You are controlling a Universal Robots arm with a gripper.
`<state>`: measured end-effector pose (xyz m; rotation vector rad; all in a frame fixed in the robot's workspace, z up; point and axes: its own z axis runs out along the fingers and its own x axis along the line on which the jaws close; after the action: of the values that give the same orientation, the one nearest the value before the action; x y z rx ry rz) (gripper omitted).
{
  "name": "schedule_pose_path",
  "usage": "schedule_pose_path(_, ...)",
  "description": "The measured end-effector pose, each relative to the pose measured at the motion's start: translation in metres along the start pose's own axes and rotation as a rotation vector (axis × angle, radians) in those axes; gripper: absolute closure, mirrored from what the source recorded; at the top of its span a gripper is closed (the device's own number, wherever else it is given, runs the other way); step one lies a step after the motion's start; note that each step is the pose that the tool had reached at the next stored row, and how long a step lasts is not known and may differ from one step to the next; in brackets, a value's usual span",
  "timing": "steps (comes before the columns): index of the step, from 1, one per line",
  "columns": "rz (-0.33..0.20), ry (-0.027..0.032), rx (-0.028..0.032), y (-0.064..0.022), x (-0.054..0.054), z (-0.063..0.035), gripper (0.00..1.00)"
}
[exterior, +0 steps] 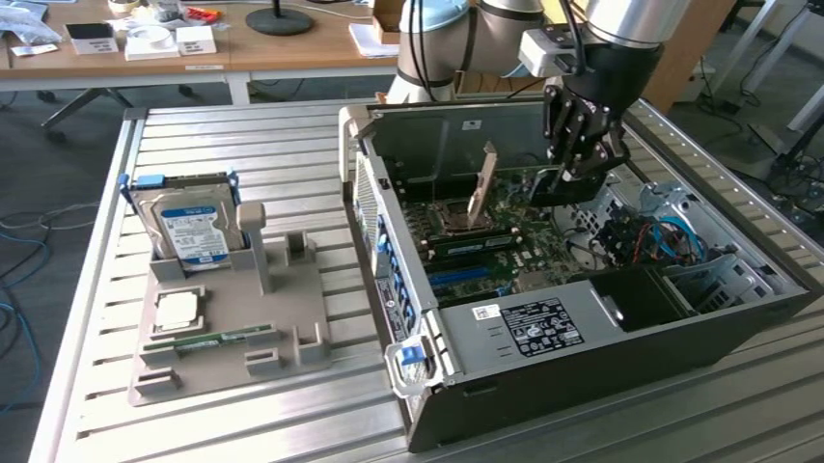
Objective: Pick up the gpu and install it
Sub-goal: 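Insert the gpu into the slot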
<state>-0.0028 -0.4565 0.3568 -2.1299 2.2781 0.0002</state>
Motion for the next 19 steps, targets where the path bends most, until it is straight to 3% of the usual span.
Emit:
schedule_pose_path(9, 0.0, -0.0001, 0.0001, 0.0022, 0.0, 0.0079, 0.73)
schedule_pose_path(19, 0.0, 0.0, 0.0001, 0.0123, 0.001, 0.0215, 0.73)
